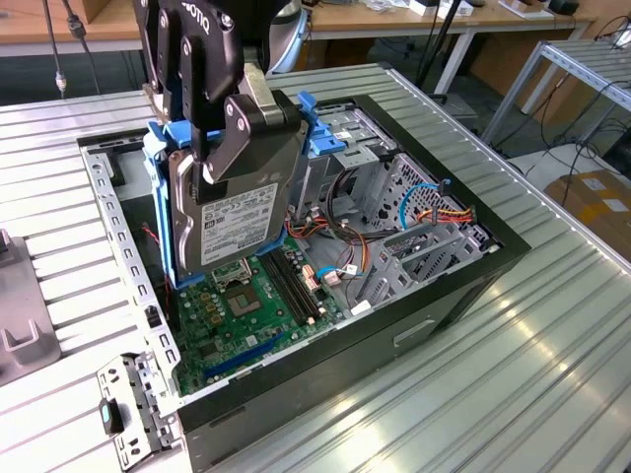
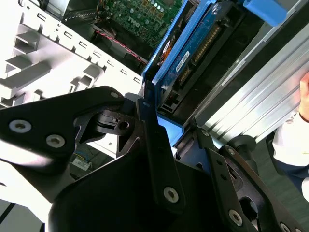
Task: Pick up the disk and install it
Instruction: 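Insert the disk into the insertion slot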
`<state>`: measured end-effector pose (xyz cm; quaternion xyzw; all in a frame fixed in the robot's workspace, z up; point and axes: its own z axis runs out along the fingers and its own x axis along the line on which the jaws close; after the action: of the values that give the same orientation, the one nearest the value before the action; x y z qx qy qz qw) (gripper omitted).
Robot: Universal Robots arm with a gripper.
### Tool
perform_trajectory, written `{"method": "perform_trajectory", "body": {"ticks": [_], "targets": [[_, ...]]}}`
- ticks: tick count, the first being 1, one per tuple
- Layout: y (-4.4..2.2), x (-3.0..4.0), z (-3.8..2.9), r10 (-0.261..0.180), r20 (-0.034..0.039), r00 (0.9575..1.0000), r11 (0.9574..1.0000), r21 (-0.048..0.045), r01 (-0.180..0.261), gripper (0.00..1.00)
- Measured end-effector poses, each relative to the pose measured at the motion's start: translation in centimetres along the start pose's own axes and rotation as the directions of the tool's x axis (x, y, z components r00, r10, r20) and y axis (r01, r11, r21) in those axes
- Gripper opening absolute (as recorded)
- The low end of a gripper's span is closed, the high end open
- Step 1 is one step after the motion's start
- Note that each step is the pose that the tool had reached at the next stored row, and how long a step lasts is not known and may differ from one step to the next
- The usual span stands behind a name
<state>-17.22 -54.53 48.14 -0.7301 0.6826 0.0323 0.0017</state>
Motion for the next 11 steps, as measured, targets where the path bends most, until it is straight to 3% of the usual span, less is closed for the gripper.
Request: {"method": "perform_trajectory", "body": {"ticks": [11], "targets": [[-0.17, 0.2, 0.04, 0.0, 0.0001, 1.0, 1.0, 0.0, 0.0, 0.37]]}}
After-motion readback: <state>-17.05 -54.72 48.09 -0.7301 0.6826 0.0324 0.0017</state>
